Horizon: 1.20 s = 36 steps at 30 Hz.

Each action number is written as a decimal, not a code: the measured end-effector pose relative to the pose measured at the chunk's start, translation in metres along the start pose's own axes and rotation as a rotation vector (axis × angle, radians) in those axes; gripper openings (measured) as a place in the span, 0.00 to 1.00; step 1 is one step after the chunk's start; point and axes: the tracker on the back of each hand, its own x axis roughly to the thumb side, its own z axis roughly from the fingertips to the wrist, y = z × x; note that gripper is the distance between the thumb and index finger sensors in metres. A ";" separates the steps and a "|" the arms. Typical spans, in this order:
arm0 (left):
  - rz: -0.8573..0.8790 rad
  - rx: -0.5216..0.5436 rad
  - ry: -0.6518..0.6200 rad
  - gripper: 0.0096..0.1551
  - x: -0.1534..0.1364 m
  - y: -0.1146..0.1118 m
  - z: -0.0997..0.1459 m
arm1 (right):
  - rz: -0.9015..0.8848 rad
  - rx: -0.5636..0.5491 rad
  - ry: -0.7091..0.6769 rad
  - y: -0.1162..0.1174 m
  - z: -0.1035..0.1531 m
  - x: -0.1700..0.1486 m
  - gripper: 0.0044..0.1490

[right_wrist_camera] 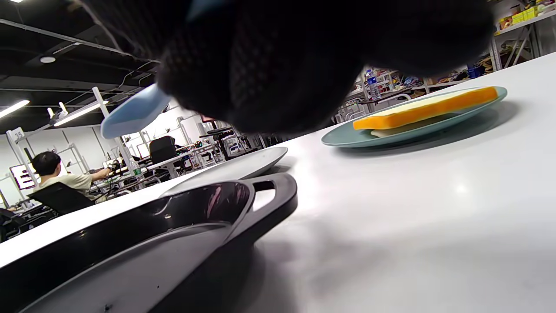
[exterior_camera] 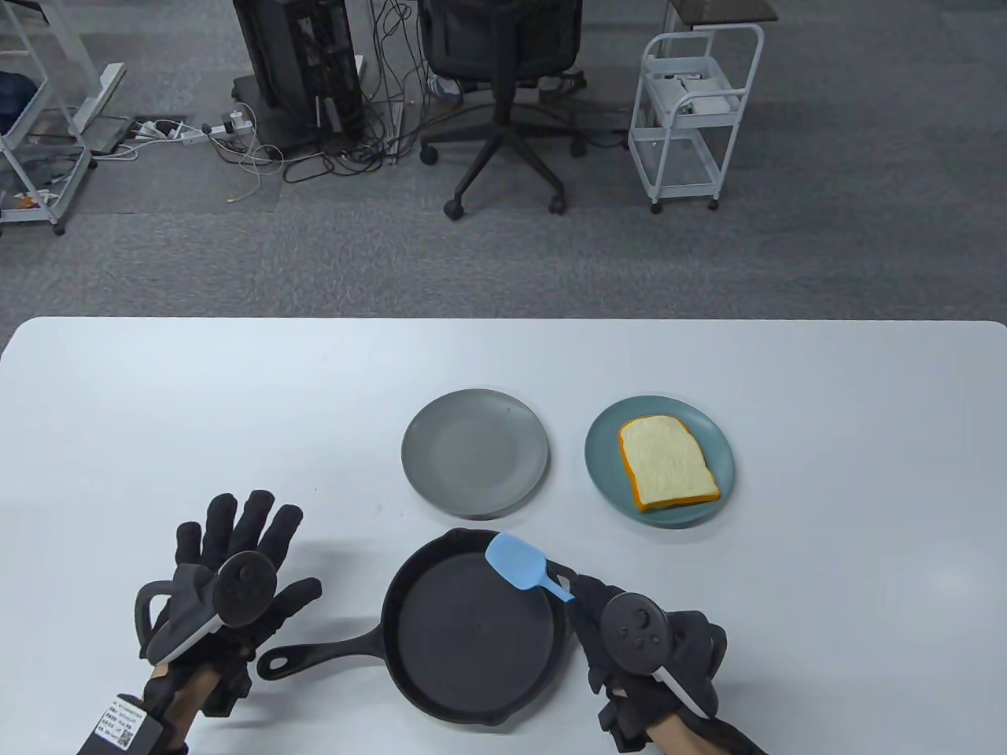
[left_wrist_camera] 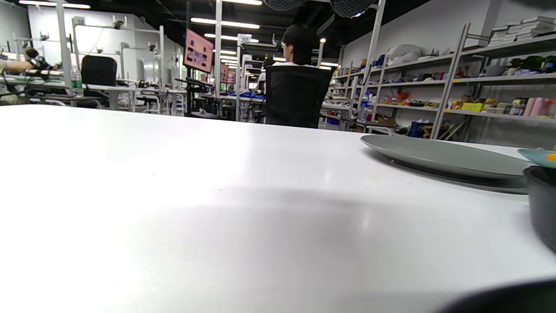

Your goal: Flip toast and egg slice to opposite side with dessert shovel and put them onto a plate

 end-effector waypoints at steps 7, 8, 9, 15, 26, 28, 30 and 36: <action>0.011 -0.043 -0.001 0.59 -0.005 -0.002 -0.003 | -0.005 0.048 -0.013 0.008 0.000 0.009 0.31; 0.015 -0.044 -0.003 0.59 -0.004 -0.002 -0.003 | 0.010 0.051 -0.017 0.010 -0.001 0.011 0.30; 0.013 -0.047 -0.005 0.60 -0.003 -0.002 -0.003 | 0.021 0.054 -0.020 0.011 -0.001 0.013 0.30; 0.001 -0.054 -0.009 0.59 0.000 0.000 -0.001 | 0.119 0.085 -0.042 0.030 -0.005 0.027 0.30; -0.016 -0.067 -0.050 0.60 0.010 -0.003 -0.001 | 0.286 0.082 -0.103 0.042 -0.014 0.047 0.29; -0.027 -0.070 -0.055 0.60 0.012 -0.004 -0.001 | 0.298 0.095 -0.107 0.044 -0.014 0.049 0.29; -0.036 -0.080 -0.063 0.60 0.013 -0.006 -0.001 | 0.309 0.088 -0.112 0.045 -0.014 0.050 0.29; -0.059 -0.105 -0.068 0.60 0.016 -0.012 -0.003 | 0.417 0.143 -0.087 0.049 -0.015 0.055 0.31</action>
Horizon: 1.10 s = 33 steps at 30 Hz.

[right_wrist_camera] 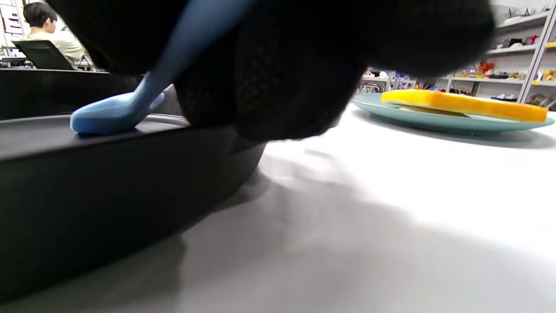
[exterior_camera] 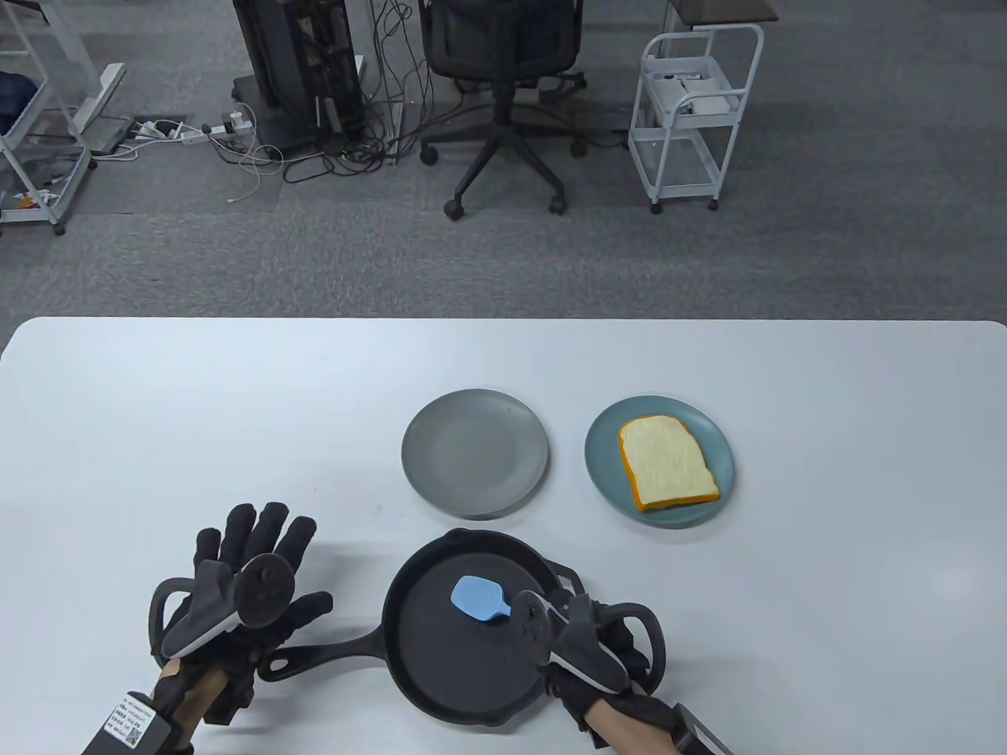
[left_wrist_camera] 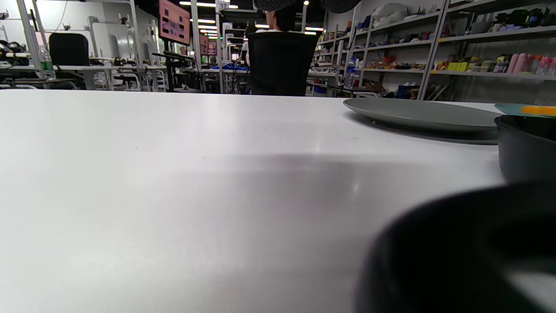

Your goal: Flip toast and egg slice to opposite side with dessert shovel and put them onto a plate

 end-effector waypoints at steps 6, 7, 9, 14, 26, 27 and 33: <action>-0.005 -0.026 0.002 0.60 0.000 -0.005 -0.003 | 0.182 -0.032 -0.058 0.003 0.007 0.014 0.33; -0.005 -0.027 0.002 0.60 0.000 -0.006 -0.003 | 0.197 -0.033 -0.062 0.003 0.008 0.015 0.33; -0.005 -0.030 0.001 0.60 0.000 -0.006 -0.003 | 0.236 -0.046 -0.067 0.005 0.010 0.017 0.36; -0.008 -0.030 -0.005 0.60 0.001 -0.006 -0.003 | 0.227 -0.069 -0.111 0.007 0.013 0.017 0.37; -0.005 -0.033 -0.014 0.60 0.003 -0.006 -0.004 | 0.034 -0.106 -0.099 -0.019 0.018 -0.001 0.40; -0.008 -0.032 -0.014 0.60 0.003 -0.006 -0.004 | 0.019 -0.120 -0.099 -0.021 0.019 -0.003 0.40; 0.014 -0.001 -0.025 0.59 0.002 -0.002 -0.001 | -0.104 -0.199 -0.053 -0.035 0.024 -0.027 0.45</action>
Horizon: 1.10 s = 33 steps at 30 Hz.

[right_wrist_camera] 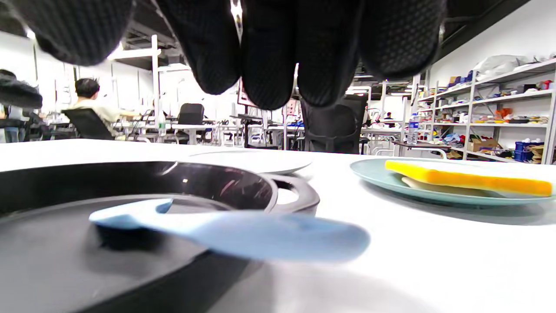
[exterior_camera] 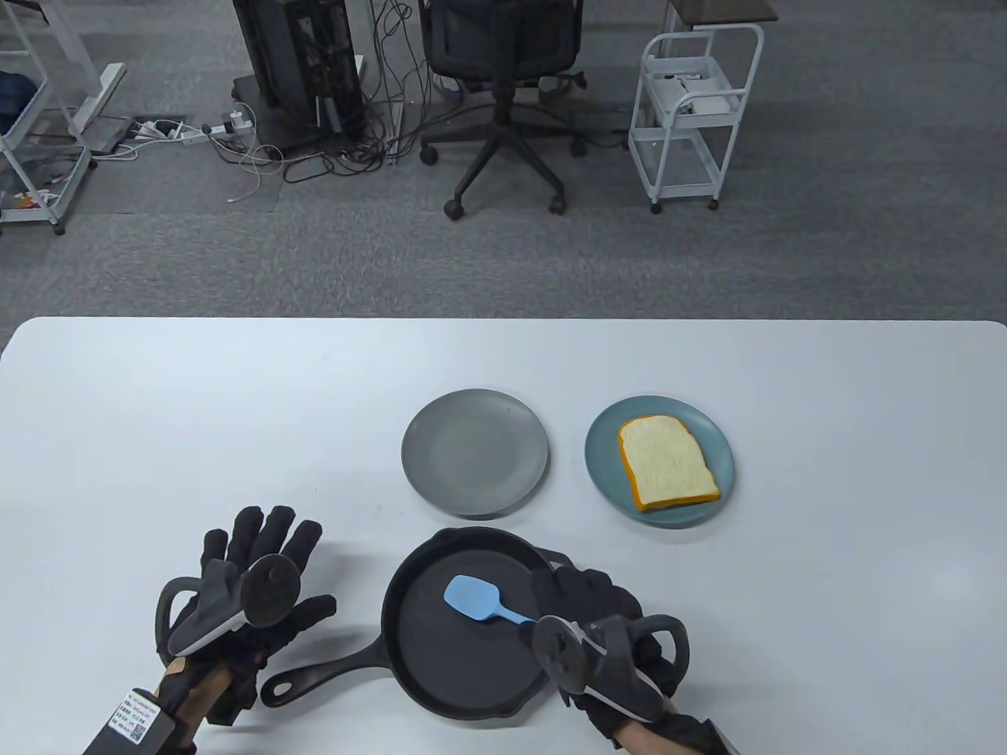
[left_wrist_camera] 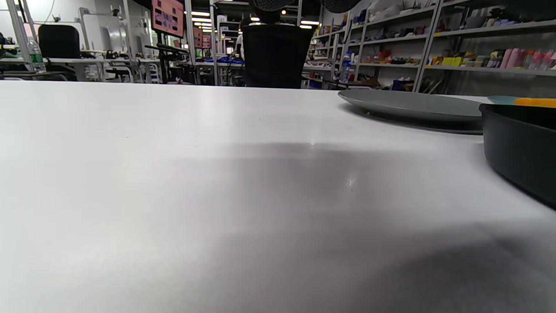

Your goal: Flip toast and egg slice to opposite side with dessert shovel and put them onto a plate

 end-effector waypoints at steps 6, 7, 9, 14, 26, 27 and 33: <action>0.007 0.036 -0.030 0.59 0.004 0.002 0.004 | -0.048 -0.012 0.037 -0.006 0.002 -0.023 0.51; 0.009 0.059 -0.039 0.59 0.005 0.003 0.005 | -0.052 -0.006 0.049 -0.009 0.002 -0.029 0.52; 0.017 0.063 -0.042 0.58 0.006 0.003 0.005 | -0.057 -0.018 0.069 -0.013 0.001 -0.039 0.53; 0.019 0.064 -0.031 0.59 0.003 0.003 0.005 | -0.059 0.004 0.154 -0.018 0.003 -0.065 0.55; 0.014 0.039 0.001 0.59 -0.004 0.003 0.004 | -0.072 0.061 0.310 -0.010 0.003 -0.109 0.56; 0.012 0.037 0.004 0.59 -0.004 0.003 0.004 | -0.071 0.065 0.317 -0.009 0.003 -0.110 0.56; 0.005 0.043 0.001 0.59 -0.004 0.004 0.005 | -0.057 0.087 0.325 -0.004 0.003 -0.110 0.56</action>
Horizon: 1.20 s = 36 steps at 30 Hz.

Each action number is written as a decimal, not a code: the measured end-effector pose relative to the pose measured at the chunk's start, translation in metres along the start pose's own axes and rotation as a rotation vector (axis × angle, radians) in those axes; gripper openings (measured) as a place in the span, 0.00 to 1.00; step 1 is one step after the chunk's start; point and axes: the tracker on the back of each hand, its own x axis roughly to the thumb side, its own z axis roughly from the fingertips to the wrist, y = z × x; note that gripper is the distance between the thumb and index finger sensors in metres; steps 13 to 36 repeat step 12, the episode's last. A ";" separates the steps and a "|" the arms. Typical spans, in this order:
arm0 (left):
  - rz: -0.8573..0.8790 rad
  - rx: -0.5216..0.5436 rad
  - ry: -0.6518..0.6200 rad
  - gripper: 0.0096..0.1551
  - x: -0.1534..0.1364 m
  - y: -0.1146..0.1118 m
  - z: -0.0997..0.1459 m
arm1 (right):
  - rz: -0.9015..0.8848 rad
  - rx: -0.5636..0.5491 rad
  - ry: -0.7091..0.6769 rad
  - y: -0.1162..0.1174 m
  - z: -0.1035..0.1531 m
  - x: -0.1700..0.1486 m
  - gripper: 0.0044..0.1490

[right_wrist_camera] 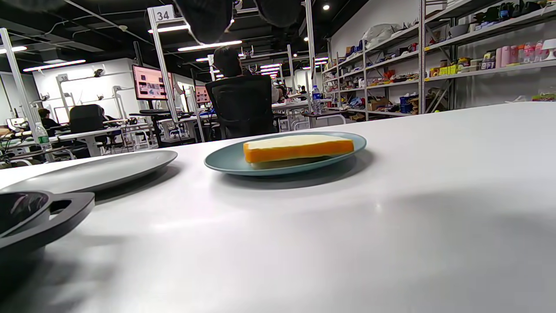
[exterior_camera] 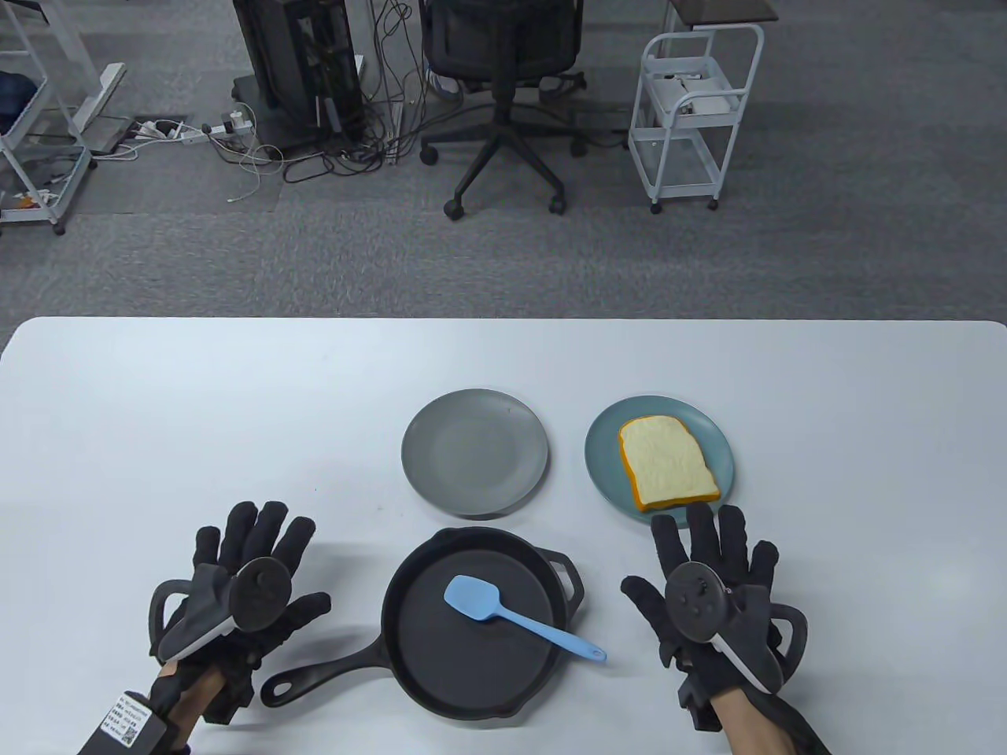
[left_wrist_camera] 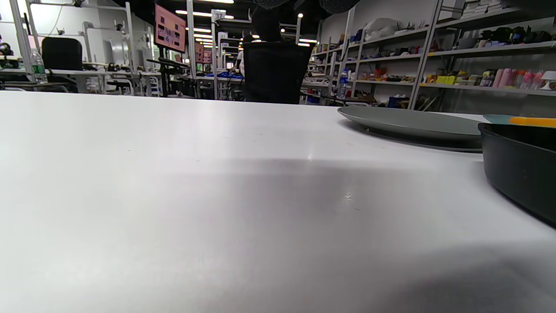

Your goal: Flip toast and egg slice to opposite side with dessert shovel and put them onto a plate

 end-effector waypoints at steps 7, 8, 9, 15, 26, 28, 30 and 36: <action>-0.003 0.004 0.001 0.59 -0.001 0.000 0.000 | 0.016 0.031 -0.005 0.006 -0.001 0.003 0.56; -0.002 0.004 0.001 0.59 -0.001 0.000 0.000 | 0.016 0.032 -0.006 0.006 -0.001 0.003 0.56; -0.001 0.005 0.001 0.59 -0.001 0.000 0.000 | 0.017 0.036 -0.006 0.006 0.000 0.003 0.56; 0.000 0.004 0.001 0.59 -0.001 0.000 -0.001 | 0.022 0.041 -0.006 0.007 -0.001 0.004 0.56; 0.000 0.004 0.001 0.59 -0.001 0.000 -0.001 | 0.022 0.041 -0.006 0.007 -0.001 0.004 0.56; 0.000 0.004 0.001 0.59 -0.001 0.000 -0.001 | 0.022 0.041 -0.006 0.007 -0.001 0.004 0.56; 0.000 0.004 0.001 0.59 -0.001 0.000 -0.001 | 0.022 0.041 -0.006 0.007 -0.001 0.004 0.56; 0.000 0.004 0.001 0.59 -0.001 0.000 -0.001 | 0.022 0.041 -0.006 0.007 -0.001 0.004 0.56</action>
